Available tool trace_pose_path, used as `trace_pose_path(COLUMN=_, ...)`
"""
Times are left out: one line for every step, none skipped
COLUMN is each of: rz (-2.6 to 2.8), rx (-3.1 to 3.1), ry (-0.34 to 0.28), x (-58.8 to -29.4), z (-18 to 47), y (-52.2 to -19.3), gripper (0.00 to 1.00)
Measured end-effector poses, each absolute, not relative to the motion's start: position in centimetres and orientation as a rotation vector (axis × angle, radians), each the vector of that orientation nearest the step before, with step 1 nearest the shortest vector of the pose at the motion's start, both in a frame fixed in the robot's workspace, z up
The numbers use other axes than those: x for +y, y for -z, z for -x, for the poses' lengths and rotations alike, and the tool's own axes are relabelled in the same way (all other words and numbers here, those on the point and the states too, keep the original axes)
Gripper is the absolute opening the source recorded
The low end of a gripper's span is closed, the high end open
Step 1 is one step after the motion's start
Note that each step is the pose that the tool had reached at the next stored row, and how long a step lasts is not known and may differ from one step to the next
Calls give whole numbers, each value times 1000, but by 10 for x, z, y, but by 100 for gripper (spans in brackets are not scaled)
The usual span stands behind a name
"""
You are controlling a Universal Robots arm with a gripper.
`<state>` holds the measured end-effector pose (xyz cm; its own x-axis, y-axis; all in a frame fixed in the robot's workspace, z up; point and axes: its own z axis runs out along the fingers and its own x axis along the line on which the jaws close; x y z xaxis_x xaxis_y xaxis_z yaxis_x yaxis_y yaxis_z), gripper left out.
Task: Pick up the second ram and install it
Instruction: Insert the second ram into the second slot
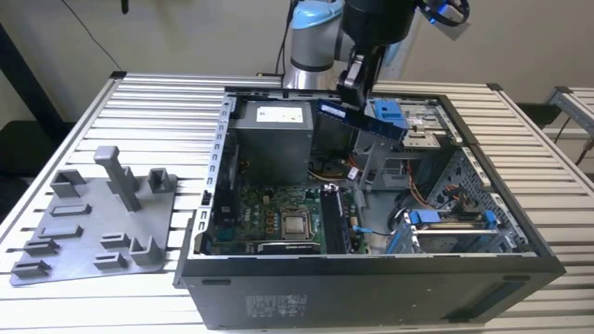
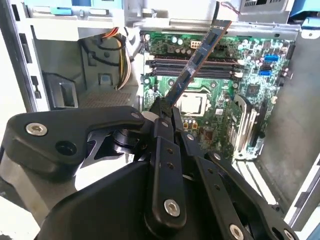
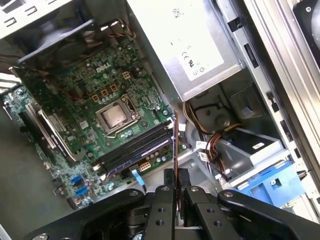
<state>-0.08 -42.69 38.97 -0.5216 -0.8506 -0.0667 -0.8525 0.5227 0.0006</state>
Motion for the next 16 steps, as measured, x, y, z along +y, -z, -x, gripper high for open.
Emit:
trace_pose_path(rz=1489, rx=2700, ry=-51, x=-427, z=1, y=-390, gripper=14)
trace_pose_path(rz=1471, rx=2709, ry=-50, x=-427, z=1, y=-389, gripper=14)
trace_pose_path(rz=1455, rx=2718, ry=-50, x=-427, z=1, y=-389, gripper=14)
trace_pose_path(rz=1437, rx=2727, ry=-49, x=-427, z=1, y=-389, gripper=14)
trace_pose_path(rz=1419, rx=2737, ry=-49, x=-427, z=1, y=-389, gripper=14)
trace_pose_path(rz=1402, rx=2746, ry=-48, x=-427, z=1, y=-389, gripper=14)
trace_pose_path(rz=1383, rx=2755, ry=-48, x=-427, z=1, y=-389, gripper=14)
trace_pose_path(rz=1365, rx=2764, ry=-47, x=-427, z=1, y=-389, gripper=14)
trace_pose_path(rz=1348, rx=2772, ry=-47, x=-427, z=1, y=-389, gripper=14)
trace_pose_path(rz=1330, rx=2781, ry=-46, x=-427, z=1, y=-389, gripper=14)
trace_pose_path(rz=1313, rx=2789, ry=-46, x=-427, z=1, y=-389, gripper=14)
trace_pose_path(rz=1295, rx=2797, ry=-46, x=-427, z=1, y=-389, gripper=14)
trace_pose_path(rz=1278, rx=2805, ry=-45, x=-428, z=1, y=-389, gripper=14)
trace_pose_path(rz=1260, rx=2813, ry=-44, x=-428, z=1, y=-388, gripper=14)
trace_pose_path(rz=1242, rx=2821, ry=-44, x=-428, z=1, y=-388, gripper=14)
trace_pose_path(rz=1226, rx=2828, ry=-43, x=-428, z=1, y=-388, gripper=14)
